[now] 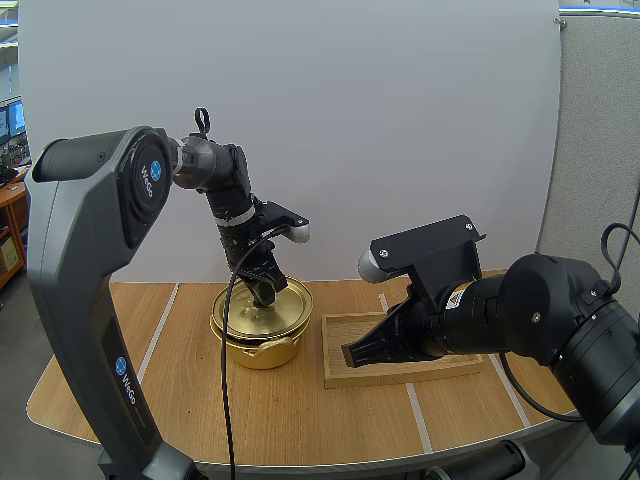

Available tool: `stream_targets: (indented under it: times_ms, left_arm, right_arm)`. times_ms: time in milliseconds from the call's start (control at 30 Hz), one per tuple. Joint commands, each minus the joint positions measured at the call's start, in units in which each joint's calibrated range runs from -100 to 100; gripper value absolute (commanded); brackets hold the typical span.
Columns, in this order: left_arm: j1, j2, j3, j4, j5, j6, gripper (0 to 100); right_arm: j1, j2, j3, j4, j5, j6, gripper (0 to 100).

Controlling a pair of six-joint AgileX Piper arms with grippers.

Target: Open the pot, put the grape inside, and close it

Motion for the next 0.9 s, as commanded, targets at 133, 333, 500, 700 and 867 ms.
stream_targets:
  times_ms: [133,333,500,700,867]
  left_arm:
    - [-0.08,-0.1,0.0,-0.1,2.2,0.2,0]
    - [-0.08,-0.1,0.1,-0.1,2.8,0.2,0]
    - [-0.08,0.5,2.2,0.8,0.2,0.2,0]
    - [-0.08,1.9,2.3,1.3,-0.4,0.2,0]
    - [-0.08,1.9,2.3,1.0,-1.1,0.2,0]
  right_arm:
    - [-0.2,-0.6,-0.1,0.3,-1.0,-0.3,0]
    - [-0.2,-0.6,-0.1,0.3,-1.0,-0.3,0]
    - [-0.2,-0.6,-0.1,0.3,-1.0,-0.3,0]
    - [-0.2,-0.6,-0.1,0.3,-1.0,-0.3,0]
    - [-0.2,-0.6,-0.1,0.3,-1.0,-0.3,0]
